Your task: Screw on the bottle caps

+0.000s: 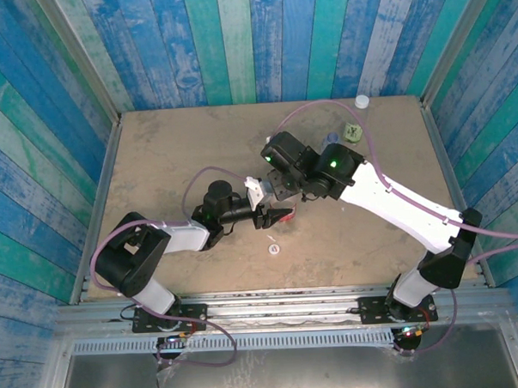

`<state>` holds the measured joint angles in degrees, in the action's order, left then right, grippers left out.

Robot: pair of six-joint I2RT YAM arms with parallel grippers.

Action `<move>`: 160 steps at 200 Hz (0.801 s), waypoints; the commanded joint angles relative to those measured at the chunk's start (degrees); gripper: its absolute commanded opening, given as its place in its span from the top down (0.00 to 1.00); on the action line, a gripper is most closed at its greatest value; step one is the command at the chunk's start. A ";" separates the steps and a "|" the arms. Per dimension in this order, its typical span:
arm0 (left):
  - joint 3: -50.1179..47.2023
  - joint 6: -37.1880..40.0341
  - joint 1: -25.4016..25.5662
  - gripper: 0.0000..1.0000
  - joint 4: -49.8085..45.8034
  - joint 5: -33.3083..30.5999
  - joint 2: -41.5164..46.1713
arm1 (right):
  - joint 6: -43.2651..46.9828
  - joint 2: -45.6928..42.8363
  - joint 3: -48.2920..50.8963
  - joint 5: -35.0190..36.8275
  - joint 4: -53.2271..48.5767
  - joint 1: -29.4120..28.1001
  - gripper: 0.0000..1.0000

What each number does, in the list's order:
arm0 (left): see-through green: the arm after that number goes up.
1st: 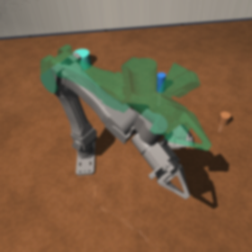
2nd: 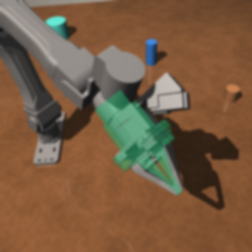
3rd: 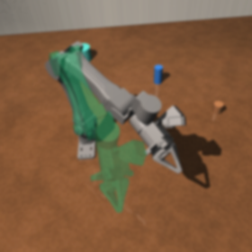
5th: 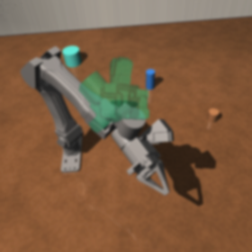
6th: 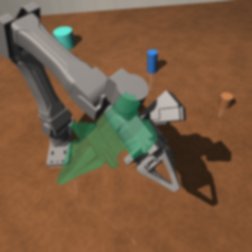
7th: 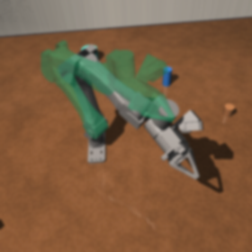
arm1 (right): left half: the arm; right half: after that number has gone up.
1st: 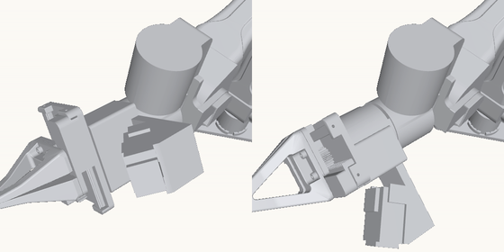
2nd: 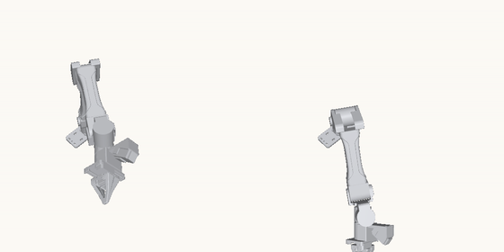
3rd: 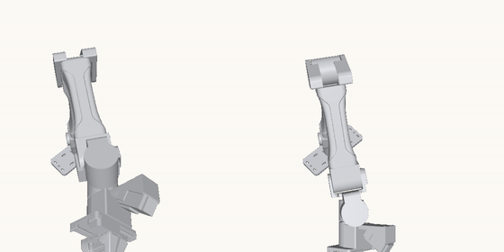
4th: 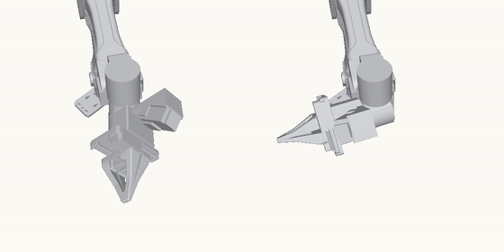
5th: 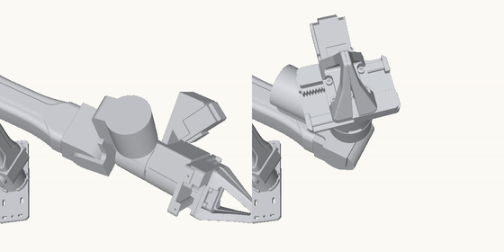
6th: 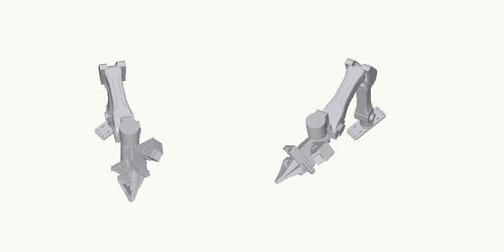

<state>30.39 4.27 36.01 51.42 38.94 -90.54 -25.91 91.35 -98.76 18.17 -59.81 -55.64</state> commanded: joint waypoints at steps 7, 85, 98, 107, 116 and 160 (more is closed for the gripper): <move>0.55 0.56 0.17 0.35 -1.67 -1.19 -1.07 | 1.54 2.58 0.12 -3.02 -7.18 -0.19 0.74; 0.46 0.64 0.12 0.35 -1.67 -1.19 -1.03 | 2.00 2.65 -0.64 -2.05 -7.25 -0.18 0.71; 0.46 0.64 0.19 0.35 -1.67 -1.16 -1.04 | 2.01 2.58 -0.63 -1.94 -7.28 -0.22 0.70; 0.46 0.60 0.19 0.35 -1.67 -1.15 -1.04 | 2.01 2.51 -0.64 -1.97 -7.25 -0.24 0.70; 0.46 0.56 0.19 0.35 -1.67 -1.22 -1.02 | 2.01 2.51 -0.64 -1.99 -7.26 -0.22 0.70; 0.53 0.62 0.20 0.35 -1.74 -1.12 -1.02 | 1.28 2.21 0.12 -2.23 -7.17 -0.01 0.69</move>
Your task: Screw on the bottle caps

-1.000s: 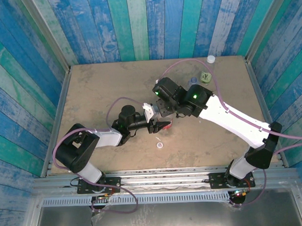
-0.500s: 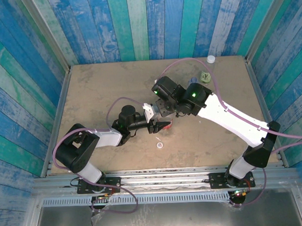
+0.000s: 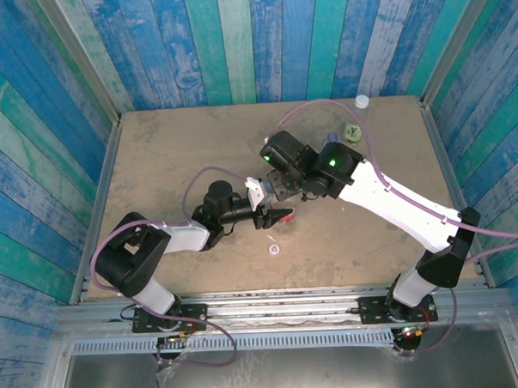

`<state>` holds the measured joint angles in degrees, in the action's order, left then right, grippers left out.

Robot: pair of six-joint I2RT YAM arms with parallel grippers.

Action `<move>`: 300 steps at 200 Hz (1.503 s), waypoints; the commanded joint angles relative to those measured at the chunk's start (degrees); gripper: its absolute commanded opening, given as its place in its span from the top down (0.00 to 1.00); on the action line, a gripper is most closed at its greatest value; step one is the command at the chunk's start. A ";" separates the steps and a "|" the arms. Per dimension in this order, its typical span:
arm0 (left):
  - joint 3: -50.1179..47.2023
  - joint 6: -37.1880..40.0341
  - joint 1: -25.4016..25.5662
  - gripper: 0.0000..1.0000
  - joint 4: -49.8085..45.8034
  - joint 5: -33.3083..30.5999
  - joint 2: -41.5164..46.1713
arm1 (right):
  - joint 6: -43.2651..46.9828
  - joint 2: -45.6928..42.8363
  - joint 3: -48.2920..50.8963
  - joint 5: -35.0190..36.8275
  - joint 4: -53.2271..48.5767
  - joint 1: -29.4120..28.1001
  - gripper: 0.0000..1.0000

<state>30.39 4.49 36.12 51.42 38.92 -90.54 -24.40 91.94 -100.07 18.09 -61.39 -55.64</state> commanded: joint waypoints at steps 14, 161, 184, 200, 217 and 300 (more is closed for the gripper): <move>0.46 0.34 0.04 0.35 -1.67 -1.08 -1.04 | -0.45 1.53 1.80 -2.67 -5.37 0.28 0.68; 0.19 0.34 0.02 0.35 -1.32 -0.55 -0.95 | -0.73 0.67 3.00 -3.38 -4.09 1.06 0.61; 0.19 0.32 0.05 0.35 -1.37 -0.59 -0.92 | -0.30 0.41 2.86 -3.42 -4.07 1.06 0.53; 0.19 0.40 0.06 0.35 -1.37 -0.62 -0.95 | 0.35 -0.20 2.77 -3.67 -3.80 1.06 0.45; 0.19 0.47 0.09 0.35 -1.39 -0.63 -1.03 | 1.61 -1.33 3.10 -4.36 -2.82 1.06 0.37; 0.19 0.95 0.03 0.35 -1.89 -0.53 -1.16 | 18.83 -16.94 11.20 -11.79 11.70 2.99 0.31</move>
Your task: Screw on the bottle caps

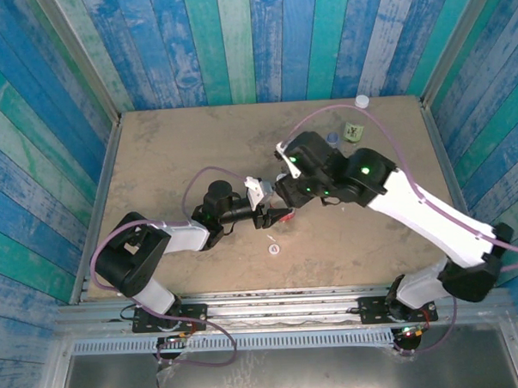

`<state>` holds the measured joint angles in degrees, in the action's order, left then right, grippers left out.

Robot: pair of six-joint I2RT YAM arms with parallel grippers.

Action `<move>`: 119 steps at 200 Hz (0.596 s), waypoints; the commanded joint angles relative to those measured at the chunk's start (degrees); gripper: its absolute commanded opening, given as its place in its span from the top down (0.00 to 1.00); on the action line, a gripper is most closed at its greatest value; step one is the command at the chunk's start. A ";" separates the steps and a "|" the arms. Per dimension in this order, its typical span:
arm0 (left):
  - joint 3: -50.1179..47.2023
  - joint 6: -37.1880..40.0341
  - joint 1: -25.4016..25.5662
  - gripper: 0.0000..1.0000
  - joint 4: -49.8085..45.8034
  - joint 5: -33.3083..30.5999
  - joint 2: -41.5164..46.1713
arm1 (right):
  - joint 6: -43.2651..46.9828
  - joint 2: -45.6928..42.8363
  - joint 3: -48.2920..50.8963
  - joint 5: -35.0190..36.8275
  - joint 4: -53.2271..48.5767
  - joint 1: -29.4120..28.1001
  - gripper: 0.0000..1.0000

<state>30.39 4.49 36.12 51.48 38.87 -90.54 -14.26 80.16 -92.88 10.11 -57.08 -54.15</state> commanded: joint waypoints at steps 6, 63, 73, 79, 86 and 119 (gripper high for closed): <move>0.19 0.96 0.05 0.35 -1.92 -0.48 -1.14 | 10.22 -6.26 5.27 -5.08 8.86 2.47 0.32; 0.19 1.46 0.08 0.35 -2.09 -0.34 -1.30 | 4.59 -3.47 3.93 -14.54 10.80 12.40 0.51; 0.19 1.50 0.09 0.35 -2.18 -0.41 -1.30 | 3.55 -1.89 3.08 -15.78 10.28 13.05 0.53; 0.19 1.59 0.09 0.35 -2.26 -0.41 -1.29 | 2.92 -1.20 2.66 -16.51 9.94 13.34 0.54; 0.19 1.62 0.08 0.35 -2.35 -0.43 -1.26 | 2.44 -0.36 2.35 -17.32 9.87 13.78 0.55; 0.17 1.92 0.08 0.35 -2.71 -0.57 -1.00 | 0.91 2.04 2.21 -21.11 9.88 15.34 0.60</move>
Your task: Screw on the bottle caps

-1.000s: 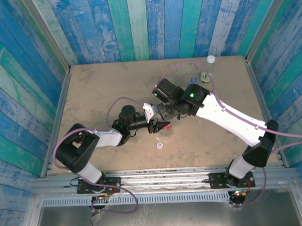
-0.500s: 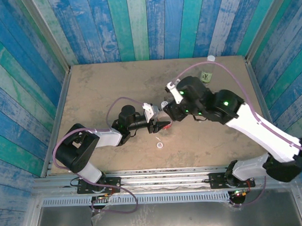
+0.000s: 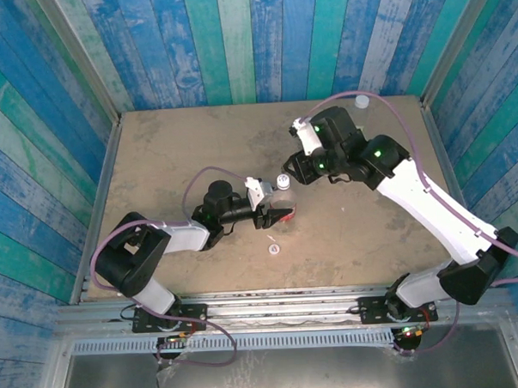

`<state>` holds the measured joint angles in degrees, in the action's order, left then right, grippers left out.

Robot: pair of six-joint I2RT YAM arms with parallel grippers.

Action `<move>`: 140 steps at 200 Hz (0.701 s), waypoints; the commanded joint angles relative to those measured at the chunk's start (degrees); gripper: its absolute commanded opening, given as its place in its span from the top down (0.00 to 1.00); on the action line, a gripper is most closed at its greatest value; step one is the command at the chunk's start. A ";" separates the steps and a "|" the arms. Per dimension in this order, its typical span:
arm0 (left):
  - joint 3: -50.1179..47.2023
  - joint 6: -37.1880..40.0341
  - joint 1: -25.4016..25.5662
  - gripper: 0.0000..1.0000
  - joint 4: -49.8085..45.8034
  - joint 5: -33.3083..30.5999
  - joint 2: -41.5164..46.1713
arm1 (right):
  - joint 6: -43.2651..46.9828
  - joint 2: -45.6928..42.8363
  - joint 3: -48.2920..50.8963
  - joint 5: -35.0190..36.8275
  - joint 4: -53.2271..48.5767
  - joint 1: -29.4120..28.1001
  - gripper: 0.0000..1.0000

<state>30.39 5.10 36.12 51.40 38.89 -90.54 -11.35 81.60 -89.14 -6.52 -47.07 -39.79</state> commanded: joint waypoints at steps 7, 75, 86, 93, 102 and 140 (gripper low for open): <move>0.13 1.30 0.05 0.35 -2.62 -0.70 -0.95 | -2.09 1.04 -1.47 -5.13 -0.14 1.23 0.62; 0.12 1.48 0.04 0.35 -3.01 -0.93 -0.59 | -2.36 2.03 -0.70 -8.56 -0.10 1.59 0.67; 0.16 1.48 0.08 0.35 -3.06 -1.06 -0.49 | -2.37 1.81 -0.27 -8.95 -0.07 1.58 0.67; 0.11 1.44 0.08 0.35 -3.11 -1.12 -0.49 | -2.38 1.65 0.08 -9.17 -0.09 1.60 0.67; 0.14 1.42 0.09 0.35 -3.22 -1.24 -0.42 | -2.44 1.55 0.49 -9.45 -0.12 1.57 0.68; 0.19 1.40 0.06 0.35 -3.41 -1.39 -0.40 | -2.59 0.84 2.25 -9.52 -0.13 1.57 0.68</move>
<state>30.39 5.58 36.12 51.35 38.87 -90.54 -13.47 83.50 -88.44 -15.07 -47.00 -38.44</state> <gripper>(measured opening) 0.651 0.321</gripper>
